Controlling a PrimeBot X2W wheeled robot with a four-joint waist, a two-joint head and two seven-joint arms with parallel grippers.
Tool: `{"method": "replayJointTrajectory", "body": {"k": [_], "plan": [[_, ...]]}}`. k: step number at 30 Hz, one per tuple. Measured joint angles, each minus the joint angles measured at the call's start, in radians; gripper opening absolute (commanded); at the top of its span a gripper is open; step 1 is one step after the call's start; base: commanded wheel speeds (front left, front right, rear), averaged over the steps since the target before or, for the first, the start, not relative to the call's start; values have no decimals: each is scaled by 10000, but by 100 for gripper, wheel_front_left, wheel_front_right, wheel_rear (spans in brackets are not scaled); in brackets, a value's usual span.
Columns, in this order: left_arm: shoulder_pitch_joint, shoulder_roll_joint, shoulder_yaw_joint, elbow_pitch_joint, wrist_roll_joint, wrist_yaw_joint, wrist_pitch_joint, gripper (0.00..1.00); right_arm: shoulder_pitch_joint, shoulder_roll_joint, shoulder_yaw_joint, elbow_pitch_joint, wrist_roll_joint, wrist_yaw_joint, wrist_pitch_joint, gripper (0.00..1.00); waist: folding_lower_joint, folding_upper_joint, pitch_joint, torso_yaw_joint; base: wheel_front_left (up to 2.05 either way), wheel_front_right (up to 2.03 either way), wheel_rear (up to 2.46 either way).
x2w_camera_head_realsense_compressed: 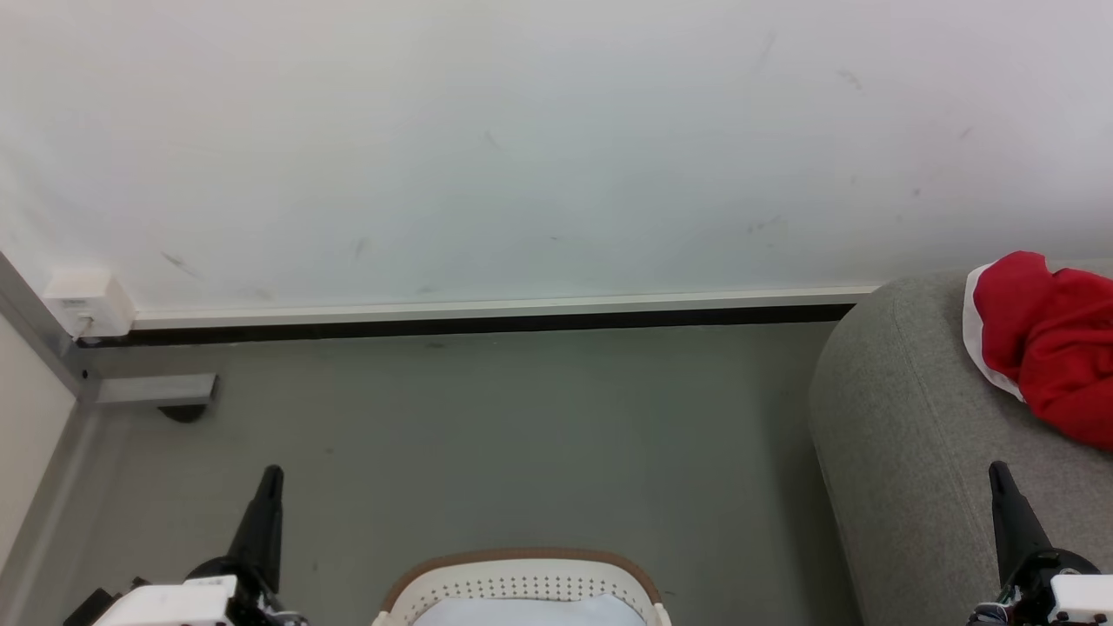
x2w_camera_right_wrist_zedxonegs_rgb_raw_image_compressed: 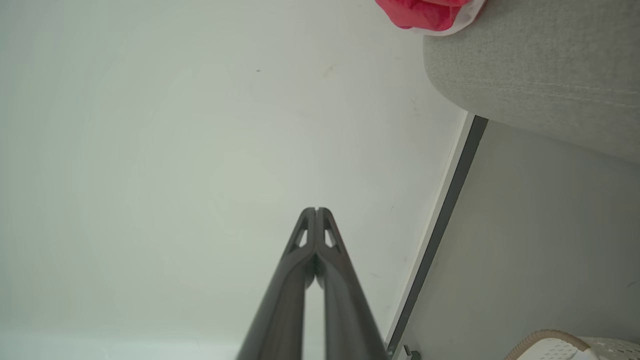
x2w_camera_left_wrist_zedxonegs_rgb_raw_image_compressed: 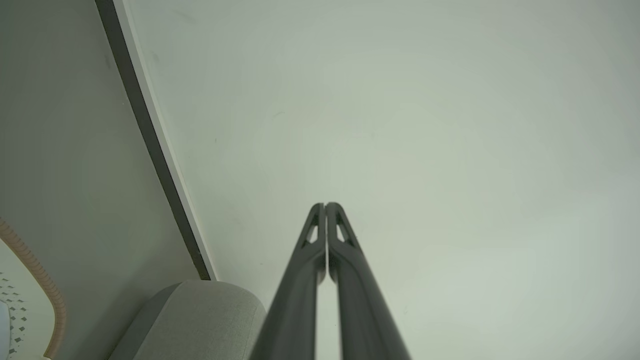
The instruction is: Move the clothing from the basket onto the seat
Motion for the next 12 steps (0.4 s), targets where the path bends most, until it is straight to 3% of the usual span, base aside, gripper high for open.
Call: {"method": "replayJointTrajectory", "body": {"k": [12], "plan": [[0, 0, 0, 0, 0, 0, 0, 0, 0, 6, -8, 0, -15, -2, 6, 0, 0, 0, 0, 0, 0, 0, 0]]}}
